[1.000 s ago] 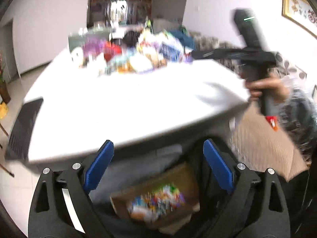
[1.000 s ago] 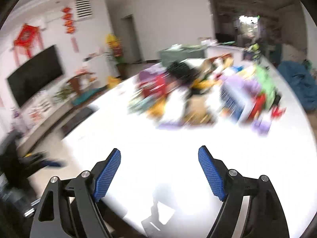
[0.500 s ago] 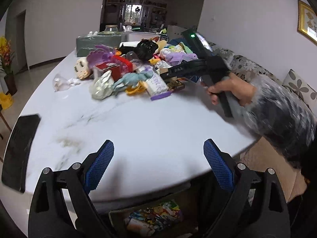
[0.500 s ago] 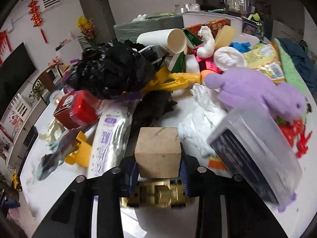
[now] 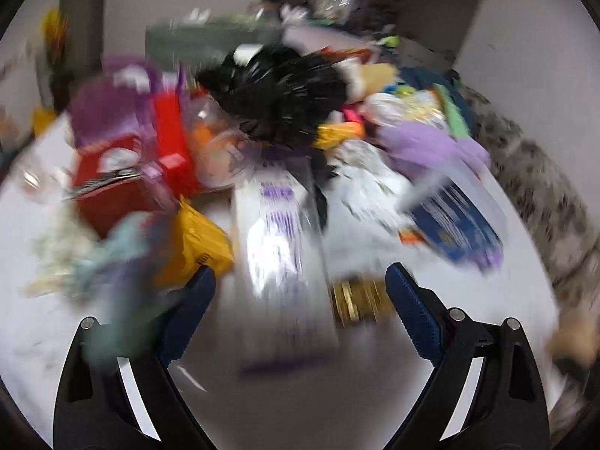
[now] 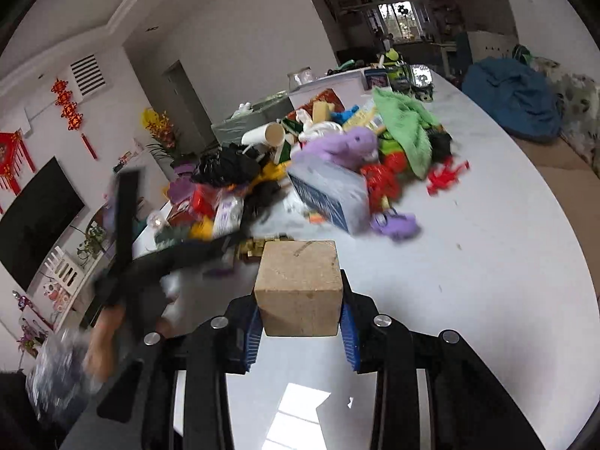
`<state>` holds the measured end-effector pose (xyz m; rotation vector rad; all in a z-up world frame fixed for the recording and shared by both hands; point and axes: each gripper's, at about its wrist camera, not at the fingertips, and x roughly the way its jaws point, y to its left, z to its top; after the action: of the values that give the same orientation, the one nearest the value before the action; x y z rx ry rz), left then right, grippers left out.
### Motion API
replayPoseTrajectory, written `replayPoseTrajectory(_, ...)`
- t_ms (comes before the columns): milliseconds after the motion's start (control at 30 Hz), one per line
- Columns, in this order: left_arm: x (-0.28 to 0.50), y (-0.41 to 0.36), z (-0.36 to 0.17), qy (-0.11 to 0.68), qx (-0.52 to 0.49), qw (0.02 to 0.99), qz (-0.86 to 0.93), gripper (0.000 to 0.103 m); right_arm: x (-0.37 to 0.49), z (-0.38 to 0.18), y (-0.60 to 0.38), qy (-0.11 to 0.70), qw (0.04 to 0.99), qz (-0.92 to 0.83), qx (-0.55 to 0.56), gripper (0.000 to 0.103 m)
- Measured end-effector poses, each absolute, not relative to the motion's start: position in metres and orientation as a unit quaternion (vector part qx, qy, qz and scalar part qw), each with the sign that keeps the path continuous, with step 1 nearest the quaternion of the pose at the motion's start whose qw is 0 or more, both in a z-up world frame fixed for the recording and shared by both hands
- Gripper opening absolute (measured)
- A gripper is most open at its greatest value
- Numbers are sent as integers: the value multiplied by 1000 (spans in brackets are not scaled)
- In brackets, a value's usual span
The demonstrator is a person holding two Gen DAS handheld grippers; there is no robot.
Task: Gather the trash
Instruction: 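Carry the wooden block to the cardboard box and release it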
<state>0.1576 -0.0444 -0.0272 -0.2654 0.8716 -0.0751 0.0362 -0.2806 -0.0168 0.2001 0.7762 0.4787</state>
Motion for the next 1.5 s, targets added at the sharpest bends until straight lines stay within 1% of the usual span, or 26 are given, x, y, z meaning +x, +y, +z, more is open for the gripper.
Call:
replayPoseTrajectory(67, 178, -41, -29, 427, -122, 896, -8, 90, 33, -23, -283, 377, 889, 238, 102, 35)
replayPoseTrajectory(133, 195, -49, -32, 453, -63, 889, 12, 89, 30, -25, -285, 375, 888, 243, 109, 35)
replayPoseTrajectory(167, 197, -51, -33, 457, -46, 888, 14, 83, 30, -26, -286, 374, 887, 247, 112, 35)
replayPoseTrajectory(200, 194, -54, -31, 454, -30, 890, 11, 55, 30, -27, -286, 371, 888, 246, 114, 35)
replayPoseTrajectory(233, 189, -55, -28, 451, -30, 892, -10, 45, 29, -26, -286, 367, 890, 244, 116, 35)
replayPoseTrajectory(267, 180, -50, -25, 454, -70, 886, -65, 45, 30, -26, -287, 365, 890, 244, 118, 35)
replayPoseTrajectory(300, 172, -48, -22, 452, -83, 884, -82, 44, 30, -25, -288, 364, 890, 245, 123, 35)
replayPoseTrajectory(333, 161, -50, -17, 445, -79, 887, -92, 44, 30, -24, -287, 363, 890, 246, 127, 35)
replayPoseTrajectory(400, 125, -58, 0, 401, -47, 909, -106, 43, 28, -22, -284, 362, 890, 247, 128, 35)
replayPoseTrajectory(600, 16, -53, 39, 309, -19, 936, -166, 43, 4, -7, -260, 347, 888, 283, 110, 35)
replayPoseTrajectory(700, -37, -43, 44, 281, 13, 940, -193, 43, -17, -5, -247, 344, 880, 313, 100, 35)
replayPoseTrajectory(800, -90, -43, 34, 274, 52, 937, -210, 43, -51, -13, -227, 353, 859, 361, 82, 35)
replayPoseTrajectory(933, -138, -28, 11, 302, 73, 926, -214, 43, -93, -31, -202, 375, 832, 406, 53, 35)
replayPoseTrajectory(1000, -152, -19, -5, 330, 72, 916, -218, 43, -112, -48, -189, 401, 811, 424, 40, 35)
replayPoseTrajectory(1100, -165, -10, -40, 387, 73, 894, -212, 44, -125, -77, -175, 443, 786, 431, 31, 35)
replayPoseTrajectory(1133, -168, -6, -54, 408, 70, 884, -216, 44, -126, -94, -170, 467, 773, 428, 32, 35)
replayPoseTrajectory(1200, -161, -1, -91, 463, 64, 854, -227, 44, -122, -122, -163, 501, 757, 418, 31, 37)
replayPoseTrajectory(1233, -157, -1, -111, 493, 63, 836, -232, 46, -117, -141, -160, 523, 749, 406, 28, 38)
replayPoseTrajectory(1267, -153, 0, -126, 514, 62, 824, -229, 48, -112, -160, -157, 546, 740, 392, 26, 54)
replayPoseTrajectory(1300, -148, 1, -142, 537, 57, 811, -227, 56, -108, -174, -156, 562, 734, 379, 25, 63)
replayPoseTrajectory(1333, -146, 2, -154, 551, 47, 801, -229, 63, -106, -180, -156, 569, 733, 372, 24, 61)
replayPoseTrajectory(1367, -143, 6, -164, 560, 35, 797, -223, 64, -107, -181, -157, 571, 732, 370, 23, 59)
replayPoseTrajectory(1400, -142, 10, -170, 567, 26, 794, -217, 64, -108, -176, -158, 566, 735, 373, 21, 59)
replayPoseTrajectory(1467, -144, 15, -169, 566, 14, 795, -216, 65, -113, -143, -160, 528, 752, 394, 8, 59)
replayPoseTrajectory(1500, -145, 17, -163, 558, 13, 802, -212, 70, -114, -131, -161, 513, 759, 401, 4, 59)
